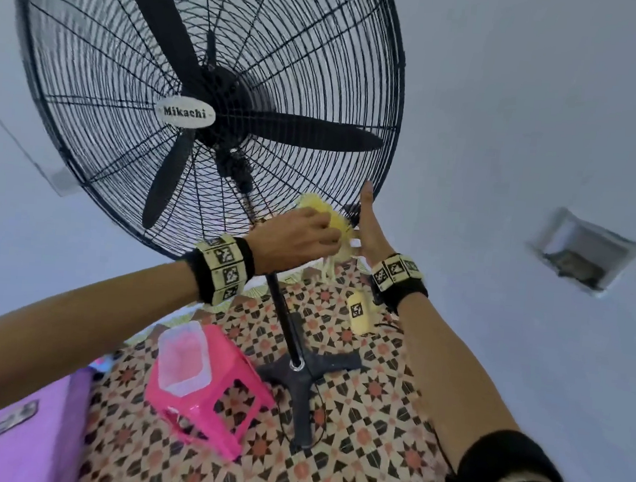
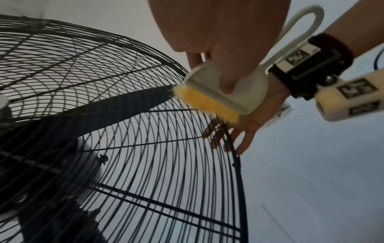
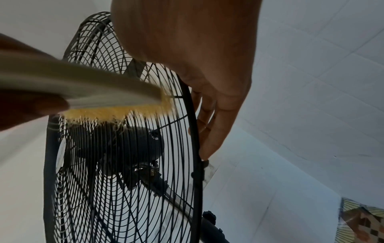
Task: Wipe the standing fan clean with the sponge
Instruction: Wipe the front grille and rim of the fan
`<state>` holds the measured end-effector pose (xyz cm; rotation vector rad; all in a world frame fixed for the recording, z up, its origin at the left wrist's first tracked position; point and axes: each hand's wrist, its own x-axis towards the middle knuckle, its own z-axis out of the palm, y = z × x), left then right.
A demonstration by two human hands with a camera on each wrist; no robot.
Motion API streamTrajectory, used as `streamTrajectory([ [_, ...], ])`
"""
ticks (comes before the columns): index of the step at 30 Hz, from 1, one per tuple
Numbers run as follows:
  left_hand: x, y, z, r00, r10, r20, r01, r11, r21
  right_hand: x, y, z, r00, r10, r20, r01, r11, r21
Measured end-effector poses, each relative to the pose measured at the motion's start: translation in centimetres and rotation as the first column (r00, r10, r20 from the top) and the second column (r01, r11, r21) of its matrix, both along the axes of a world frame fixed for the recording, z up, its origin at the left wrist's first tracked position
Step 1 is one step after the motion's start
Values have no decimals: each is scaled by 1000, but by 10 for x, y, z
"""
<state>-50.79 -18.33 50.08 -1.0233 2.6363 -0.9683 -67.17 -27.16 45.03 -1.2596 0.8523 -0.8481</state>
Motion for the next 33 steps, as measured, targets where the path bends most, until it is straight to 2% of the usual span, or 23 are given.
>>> streamTrajectory([
  [2,1,10,-19,984,134,116,-143,987,77,-1,-1,1,1000,3,4,-3,1000,21],
  [4,14,26,-45,926,293,238,-335,928,161,1,-2,0,1000,23,5,-23,999,36],
  [5,20,33,-51,920,316,231,-357,919,166,3,-3,-2,1000,26,6,-26,999,40],
  [7,24,33,-47,948,276,158,-294,950,107,6,-6,-6,1000,3,5,-3,999,49],
  [9,15,23,-31,983,177,58,-176,984,-14,8,-5,-5,1000,2,-8,-2,999,48],
  [12,-2,16,-13,994,109,18,-107,989,-104,5,-5,-7,1000,21,-7,-20,999,46],
  [15,7,30,-35,980,199,25,-198,980,-38,2,-1,-4,999,33,8,-34,998,51],
  [18,17,49,-42,941,315,-124,-311,949,49,2,3,-3,999,30,20,-31,997,65],
  [20,14,50,-32,927,296,-229,-293,955,45,2,7,1,1000,25,20,-26,997,77],
  [21,11,48,-26,935,268,-233,-270,963,25,1,9,2,1000,20,11,-21,997,78],
  [23,3,41,-18,955,243,-169,-249,968,-17,2,11,3,1000,2,-17,-1,998,69],
  [25,-10,36,-16,953,290,-88,-292,956,-5,3,8,0,1000,1,-20,1,997,83],
  [28,-14,43,-36,864,498,81,-504,855,124,1,4,-1,999,41,-11,-39,995,97],
  [30,-2,52,-47,816,579,-1,-571,805,163,0,5,0,999,36,-8,-35,996,85],
  [33,18,58,-53,731,601,-322,-541,799,263,1,10,3,1000,24,-7,-23,996,82],
])
